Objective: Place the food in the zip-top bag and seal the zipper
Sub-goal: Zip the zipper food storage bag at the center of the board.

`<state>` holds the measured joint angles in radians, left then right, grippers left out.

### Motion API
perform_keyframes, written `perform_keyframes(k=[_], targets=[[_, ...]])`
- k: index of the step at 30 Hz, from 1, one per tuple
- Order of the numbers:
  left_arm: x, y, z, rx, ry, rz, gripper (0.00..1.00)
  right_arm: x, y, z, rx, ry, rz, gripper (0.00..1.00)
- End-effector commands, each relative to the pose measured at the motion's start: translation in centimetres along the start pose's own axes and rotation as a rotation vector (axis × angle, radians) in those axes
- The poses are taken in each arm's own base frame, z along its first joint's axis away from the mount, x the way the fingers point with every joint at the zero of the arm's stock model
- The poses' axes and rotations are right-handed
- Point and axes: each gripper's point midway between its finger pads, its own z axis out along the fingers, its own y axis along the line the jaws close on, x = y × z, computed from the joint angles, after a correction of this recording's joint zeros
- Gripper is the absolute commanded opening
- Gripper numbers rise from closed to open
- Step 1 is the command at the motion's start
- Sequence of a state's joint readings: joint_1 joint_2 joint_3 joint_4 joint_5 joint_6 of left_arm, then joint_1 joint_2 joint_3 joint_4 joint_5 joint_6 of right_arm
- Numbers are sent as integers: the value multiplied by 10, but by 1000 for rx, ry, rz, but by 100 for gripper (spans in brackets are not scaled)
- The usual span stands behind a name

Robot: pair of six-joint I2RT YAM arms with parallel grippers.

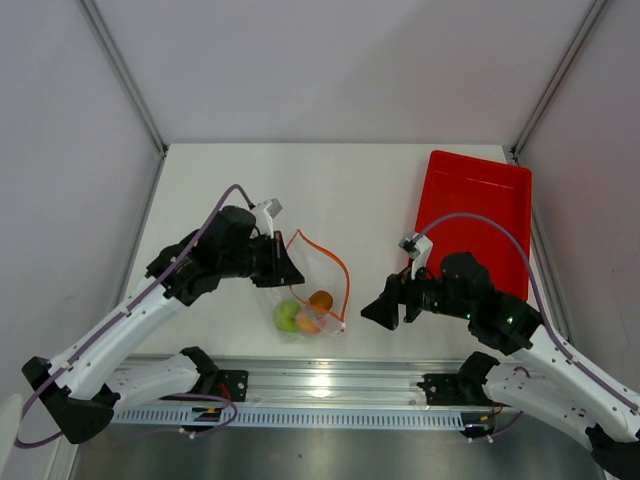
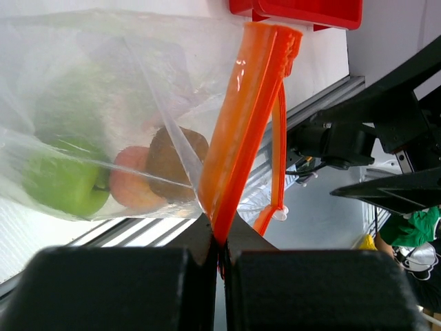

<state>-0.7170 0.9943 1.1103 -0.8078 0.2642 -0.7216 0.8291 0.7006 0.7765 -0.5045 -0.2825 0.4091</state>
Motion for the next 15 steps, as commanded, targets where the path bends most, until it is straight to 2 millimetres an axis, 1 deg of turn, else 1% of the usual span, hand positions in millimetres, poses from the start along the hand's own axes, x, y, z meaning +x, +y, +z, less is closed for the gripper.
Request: perform_keyframes(k=[1, 3, 6, 7, 8, 9, 10, 12, 13, 14, 15], targets=[[-13, -13, -15, 31, -57, 38, 0, 5, 29, -3, -166, 15, -21, 78], [-14, -14, -15, 31, -65, 39, 1, 12, 41, -2, -224, 42, -27, 74], [-18, -17, -14, 43, -74, 43, 1, 19, 50, 0, -245, 61, -55, 73], [-18, -18, -13, 46, -70, 45, 1, 26, 58, 2, -260, 83, -75, 73], [-19, -20, -13, 56, -68, 47, 1, 25, 54, 7, -219, 72, -82, 73], [-19, -22, -12, 63, -68, 50, 1, 25, 56, 9, -213, 74, -92, 73], [-20, -23, -10, 66, -65, 53, 1, 34, 60, 16, -209, 116, -103, 73], [-21, -27, -10, 84, -63, 56, 0, 30, 61, 25, -167, 99, -122, 73], [-21, -28, -9, 89, -61, 57, 1, 37, 62, 34, -149, 118, -136, 73], [-21, -29, -8, 94, -58, 59, 1, 36, 61, 38, -121, 108, -143, 73], [-20, -30, -7, 103, -52, 62, 1, 29, 55, 45, -68, 69, -153, 73]])
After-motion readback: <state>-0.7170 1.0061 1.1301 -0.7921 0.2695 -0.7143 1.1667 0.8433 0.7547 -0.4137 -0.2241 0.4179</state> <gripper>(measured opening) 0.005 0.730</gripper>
